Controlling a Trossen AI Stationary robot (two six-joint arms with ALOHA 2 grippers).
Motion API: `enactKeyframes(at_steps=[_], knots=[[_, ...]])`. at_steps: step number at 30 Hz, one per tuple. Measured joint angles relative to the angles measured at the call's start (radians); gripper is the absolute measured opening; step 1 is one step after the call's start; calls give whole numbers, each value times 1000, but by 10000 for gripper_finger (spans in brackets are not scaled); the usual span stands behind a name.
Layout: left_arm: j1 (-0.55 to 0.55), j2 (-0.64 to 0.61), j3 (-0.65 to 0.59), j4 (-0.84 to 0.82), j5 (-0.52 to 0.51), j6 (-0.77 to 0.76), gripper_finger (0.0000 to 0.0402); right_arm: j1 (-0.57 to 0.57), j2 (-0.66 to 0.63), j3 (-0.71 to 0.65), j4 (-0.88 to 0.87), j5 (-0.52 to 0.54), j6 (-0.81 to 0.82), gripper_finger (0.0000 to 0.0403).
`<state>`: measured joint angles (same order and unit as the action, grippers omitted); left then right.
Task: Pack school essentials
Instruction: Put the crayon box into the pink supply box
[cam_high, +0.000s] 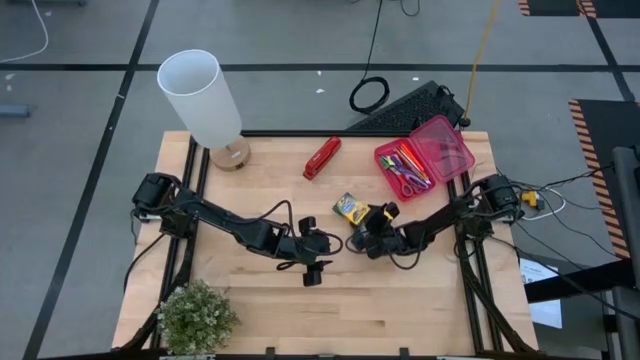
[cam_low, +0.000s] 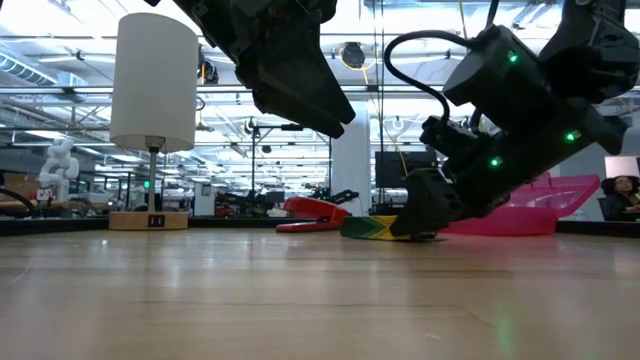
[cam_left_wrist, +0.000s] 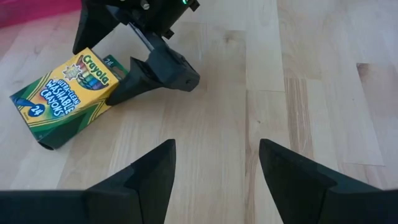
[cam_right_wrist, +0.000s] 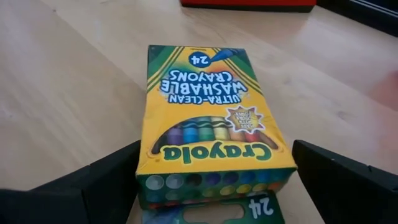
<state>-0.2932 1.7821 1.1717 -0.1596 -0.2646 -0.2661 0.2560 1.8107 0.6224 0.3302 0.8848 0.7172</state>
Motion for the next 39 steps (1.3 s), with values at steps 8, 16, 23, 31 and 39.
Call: enactKeyframes(at_steps=[8, 16, 23, 31, 39], knots=[[2, 0, 0, 0, 0, 11, 234, -21, 0, 0, 1, -70, -7, 393], [6, 0, 0, 7, 0, 21, 234, -28, -1, 0, 3, -75, -24, 393], [6, 0, 0, 7, 0, 22, 234, -28, -1, 0, 2, -75, -26, 393], [6, 0, 0, 7, 0, 23, 234, -27, -1, 0, 3, -78, -26, 370], [6, 0, 0, 7, 0, 23, 234, -26, -1, 0, 5, -101, -33, 317]])
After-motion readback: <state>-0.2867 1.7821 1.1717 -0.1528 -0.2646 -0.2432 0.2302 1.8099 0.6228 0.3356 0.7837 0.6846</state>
